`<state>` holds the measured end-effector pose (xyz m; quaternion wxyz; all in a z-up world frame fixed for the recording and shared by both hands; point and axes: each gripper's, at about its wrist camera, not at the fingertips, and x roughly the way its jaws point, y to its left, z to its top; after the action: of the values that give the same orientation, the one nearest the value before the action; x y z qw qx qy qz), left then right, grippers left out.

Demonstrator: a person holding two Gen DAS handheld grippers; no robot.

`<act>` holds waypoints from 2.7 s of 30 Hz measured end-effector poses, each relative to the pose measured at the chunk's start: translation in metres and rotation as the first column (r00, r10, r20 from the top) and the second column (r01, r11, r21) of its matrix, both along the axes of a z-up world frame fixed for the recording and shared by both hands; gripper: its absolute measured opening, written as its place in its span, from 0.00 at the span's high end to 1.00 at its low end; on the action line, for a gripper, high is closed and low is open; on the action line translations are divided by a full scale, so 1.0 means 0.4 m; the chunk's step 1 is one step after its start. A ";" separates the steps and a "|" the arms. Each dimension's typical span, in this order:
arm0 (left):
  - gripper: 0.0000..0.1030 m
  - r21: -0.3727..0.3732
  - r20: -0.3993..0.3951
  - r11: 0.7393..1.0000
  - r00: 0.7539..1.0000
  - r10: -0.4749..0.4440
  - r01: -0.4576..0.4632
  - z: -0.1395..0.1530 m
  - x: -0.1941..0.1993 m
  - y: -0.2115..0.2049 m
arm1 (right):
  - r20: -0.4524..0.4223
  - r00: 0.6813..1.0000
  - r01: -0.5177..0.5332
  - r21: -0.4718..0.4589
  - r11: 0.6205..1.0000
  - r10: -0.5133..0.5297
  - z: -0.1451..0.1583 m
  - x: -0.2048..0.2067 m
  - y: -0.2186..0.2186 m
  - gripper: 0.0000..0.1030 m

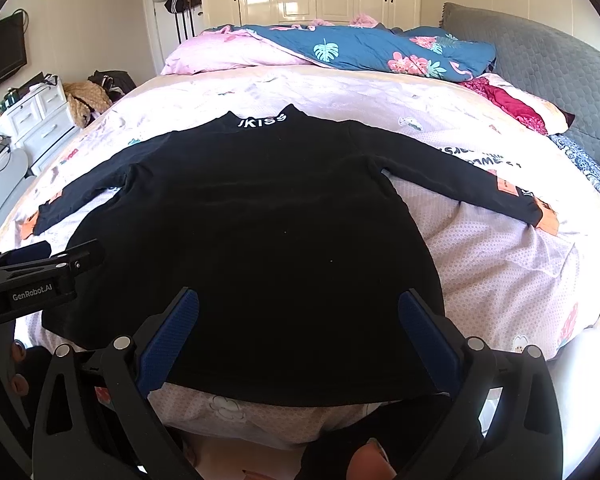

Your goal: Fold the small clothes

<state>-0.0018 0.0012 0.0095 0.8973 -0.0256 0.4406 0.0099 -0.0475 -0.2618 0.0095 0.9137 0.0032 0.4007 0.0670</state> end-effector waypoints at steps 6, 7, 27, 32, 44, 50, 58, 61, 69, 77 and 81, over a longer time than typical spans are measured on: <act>0.08 0.001 0.000 1.000 1.000 0.004 -0.004 0.003 0.004 0.003 | -0.002 1.000 0.000 0.004 1.000 0.000 -0.001 0.006 -0.001 0.04; 0.08 0.002 0.000 1.000 1.000 0.004 -0.004 0.003 0.004 0.003 | -0.003 1.000 0.000 0.004 1.000 0.000 -0.002 0.008 -0.001 0.04; 0.08 -0.001 -0.022 1.000 1.000 -0.005 0.005 0.010 0.104 -0.026 | -0.016 0.997 0.073 0.060 0.996 -0.072 0.021 0.122 -0.051 0.04; 0.08 -0.016 -0.030 1.000 1.000 -0.003 0.003 0.016 0.144 -0.037 | -0.035 0.994 0.105 0.073 0.992 -0.103 0.022 0.174 -0.076 0.04; 0.08 -0.027 -0.038 0.999 0.999 -0.036 0.035 0.023 0.251 -0.103 | -0.057 0.978 0.204 0.093 0.975 -0.199 0.007 0.276 -0.175 0.04; 0.08 -0.025 -0.061 0.997 0.995 -0.074 0.073 0.011 0.305 -0.153 | -0.079 0.959 0.279 0.107 0.954 -0.272 -0.016 0.320 -0.247 0.04; 0.08 -0.041 -0.092 0.993 0.989 -0.118 0.115 -0.013 0.373 -0.213 | -0.116 0.910 0.412 0.129 0.902 -0.399 -0.055 0.382 -0.387 0.04; 0.08 -0.039 -0.096 0.992 0.988 -0.123 0.119 -0.019 0.395 -0.230 | -0.142 0.883 0.464 0.130 0.876 -0.447 -0.075 0.399 -0.439 0.04; 0.08 -0.032 -0.110 0.991 0.985 -0.132 0.129 -0.034 0.454 -0.269 | -0.214 0.807 0.583 0.148 0.799 -0.550 -0.133 0.427 -0.561 0.04; 0.08 -0.011 -0.112 0.990 0.984 -0.137 0.137 -0.044 0.503 -0.291 | -0.255 0.742 0.666 0.171 0.726 -0.620 -0.178 0.467 -0.668 0.04; 0.08 -0.005 -0.120 0.991 0.984 -0.131 0.131 -0.052 0.529 -0.293 | -0.272 0.705 0.708 0.200 0.678 -0.656 -0.192 0.477 -0.717 0.04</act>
<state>0.2098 -0.1161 -0.0112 0.8678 0.0051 0.4947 -0.0469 0.1433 -0.5486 -0.0672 0.8219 0.2923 0.4356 -0.2222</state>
